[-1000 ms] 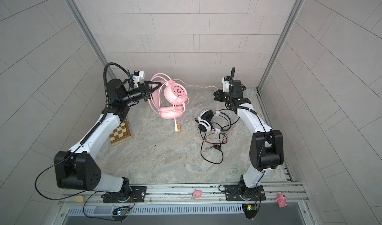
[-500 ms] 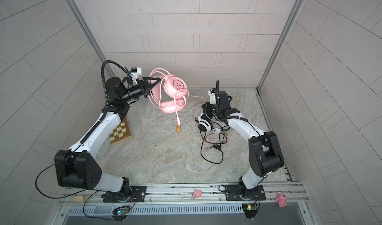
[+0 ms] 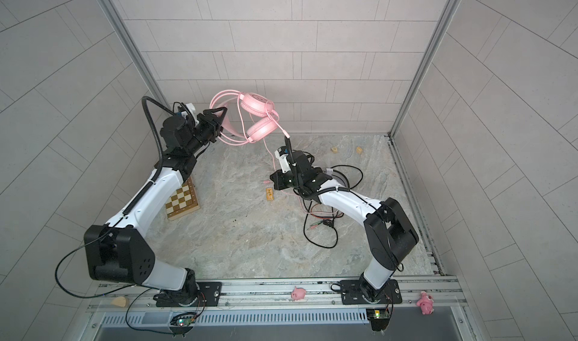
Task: Wrap the headphones
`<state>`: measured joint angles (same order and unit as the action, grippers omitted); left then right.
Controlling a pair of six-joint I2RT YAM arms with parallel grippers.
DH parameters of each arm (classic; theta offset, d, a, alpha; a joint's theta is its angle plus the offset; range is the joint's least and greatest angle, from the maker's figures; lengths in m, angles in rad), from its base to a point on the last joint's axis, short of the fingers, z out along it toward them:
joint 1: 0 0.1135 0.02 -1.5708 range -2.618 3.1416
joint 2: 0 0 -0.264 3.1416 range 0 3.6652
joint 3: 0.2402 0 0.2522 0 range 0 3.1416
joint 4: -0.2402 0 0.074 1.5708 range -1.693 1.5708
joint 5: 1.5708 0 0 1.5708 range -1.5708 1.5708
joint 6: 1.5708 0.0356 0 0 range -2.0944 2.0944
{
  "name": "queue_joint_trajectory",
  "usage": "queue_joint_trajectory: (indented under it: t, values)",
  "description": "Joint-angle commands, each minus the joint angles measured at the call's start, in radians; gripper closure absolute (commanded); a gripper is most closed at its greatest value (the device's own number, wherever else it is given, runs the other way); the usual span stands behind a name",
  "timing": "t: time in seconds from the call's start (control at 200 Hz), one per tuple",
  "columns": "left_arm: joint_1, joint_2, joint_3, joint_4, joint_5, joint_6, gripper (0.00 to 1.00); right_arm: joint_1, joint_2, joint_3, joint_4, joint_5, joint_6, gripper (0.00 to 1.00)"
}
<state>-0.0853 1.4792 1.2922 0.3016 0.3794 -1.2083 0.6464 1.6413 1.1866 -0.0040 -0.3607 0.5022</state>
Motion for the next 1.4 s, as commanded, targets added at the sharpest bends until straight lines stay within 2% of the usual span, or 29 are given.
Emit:
queue_joint_trajectory:
  t: [0.0, 0.09, 0.295, 0.43, 0.746, 0.881, 1.051, 1.146, 1.231, 1.391]
  values:
    - [0.007, -0.059, 0.022, 0.021, -0.254, 0.076, 1.0, 0.049, -0.08, -0.018, 0.024, 0.038, 0.014, 1.0]
    - [0.005, -0.044, 0.021, 0.043, -0.336, 0.093, 1.0, 0.094, -0.137, -0.032, 0.007, 0.054, 0.027, 1.0]
    - [0.007, 0.027, 0.078, 0.055, -0.413, 0.152, 1.0, 0.191, -0.228, 0.01, -0.107, 0.072, -0.005, 1.0]
    - [0.006, 0.05, 0.089, 0.081, -0.481, 0.199, 1.0, 0.216, -0.249, 0.061, -0.181, 0.022, -0.009, 1.0]
    - [0.003, 0.107, 0.072, 0.155, -0.541, 0.255, 1.0, 0.314, -0.164, 0.277, -0.267, -0.038, -0.037, 1.0]
    - [0.002, 0.113, 0.079, 0.134, -0.579, 0.3, 1.0, 0.354, -0.121, 0.392, -0.391, -0.061, -0.101, 1.0]
    - [-0.002, 0.113, 0.098, 0.124, -0.559, 0.325, 1.0, 0.355, -0.116, 0.39, -0.403, -0.094, -0.101, 1.0]
    - [-0.029, 0.096, 0.107, 0.071, -0.576, 0.406, 1.0, 0.348, -0.133, 0.395, -0.435, -0.072, -0.126, 1.0]
    - [-0.091, 0.075, 0.096, 0.039, -0.637, 0.541, 1.0, 0.32, -0.131, 0.435, -0.45, -0.118, -0.12, 1.0]
    - [-0.203, 0.07, 0.083, -0.032, -0.647, 0.725, 1.0, 0.277, -0.075, 0.631, -0.581, -0.172, -0.174, 1.0]
